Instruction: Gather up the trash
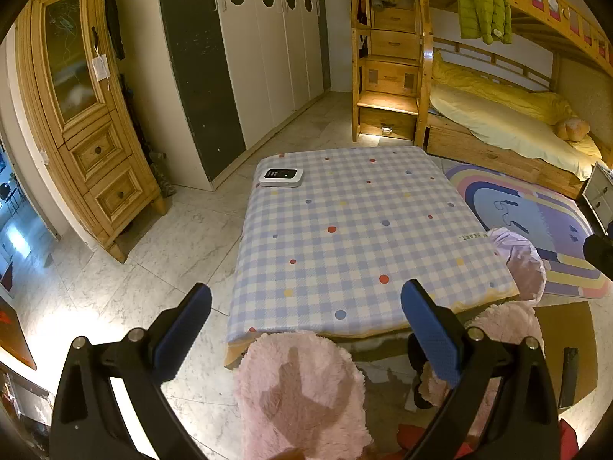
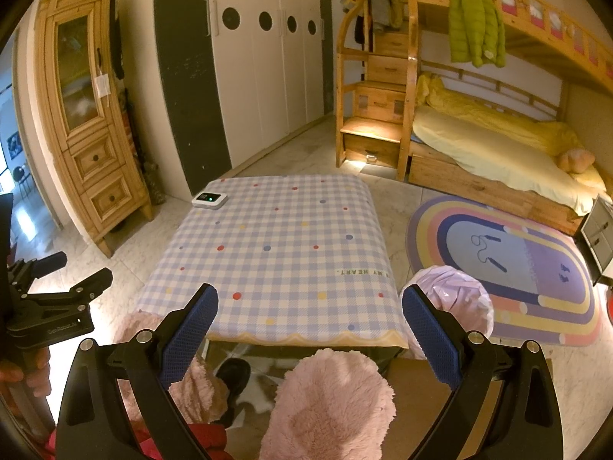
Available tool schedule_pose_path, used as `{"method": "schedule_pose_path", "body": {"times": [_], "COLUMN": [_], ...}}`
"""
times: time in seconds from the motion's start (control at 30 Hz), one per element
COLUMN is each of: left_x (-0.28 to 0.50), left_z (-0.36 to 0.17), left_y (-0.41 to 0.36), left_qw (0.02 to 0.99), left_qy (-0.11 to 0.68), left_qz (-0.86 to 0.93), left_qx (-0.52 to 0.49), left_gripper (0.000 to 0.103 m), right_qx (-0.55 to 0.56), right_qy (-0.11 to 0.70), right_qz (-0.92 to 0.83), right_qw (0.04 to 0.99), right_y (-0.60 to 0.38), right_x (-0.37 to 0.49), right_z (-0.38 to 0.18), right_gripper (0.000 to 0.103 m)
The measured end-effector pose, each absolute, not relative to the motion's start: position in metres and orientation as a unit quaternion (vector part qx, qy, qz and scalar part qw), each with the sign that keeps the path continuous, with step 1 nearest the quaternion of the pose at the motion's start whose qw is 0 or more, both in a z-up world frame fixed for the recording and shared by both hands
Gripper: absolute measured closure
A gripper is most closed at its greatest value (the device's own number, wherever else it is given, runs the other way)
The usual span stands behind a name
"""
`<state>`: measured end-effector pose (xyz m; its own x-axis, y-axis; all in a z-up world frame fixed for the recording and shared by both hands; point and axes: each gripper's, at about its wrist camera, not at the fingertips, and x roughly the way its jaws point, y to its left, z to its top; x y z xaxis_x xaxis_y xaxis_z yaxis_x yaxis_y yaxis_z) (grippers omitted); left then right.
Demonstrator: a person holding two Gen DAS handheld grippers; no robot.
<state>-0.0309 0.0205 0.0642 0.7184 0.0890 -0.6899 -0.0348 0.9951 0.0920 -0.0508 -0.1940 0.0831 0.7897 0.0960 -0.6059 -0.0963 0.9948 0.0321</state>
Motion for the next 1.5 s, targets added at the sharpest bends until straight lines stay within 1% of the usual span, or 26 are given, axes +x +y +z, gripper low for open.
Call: {"method": "schedule_pose_path", "body": {"times": [1.5], "left_x": [-0.021], "left_z": [0.063], "left_y": [0.021], "left_qw": [0.924], "left_qy": [0.38], "left_qz": [0.004], "left_qx": [0.04], "left_gripper": [0.007], "right_qx": [0.003], "right_qy": [0.321], "right_qz": [0.047], "right_qw": [0.946], "right_y": [-0.203], "right_x": [-0.047], "right_z": [0.085], "right_gripper": [0.007]}}
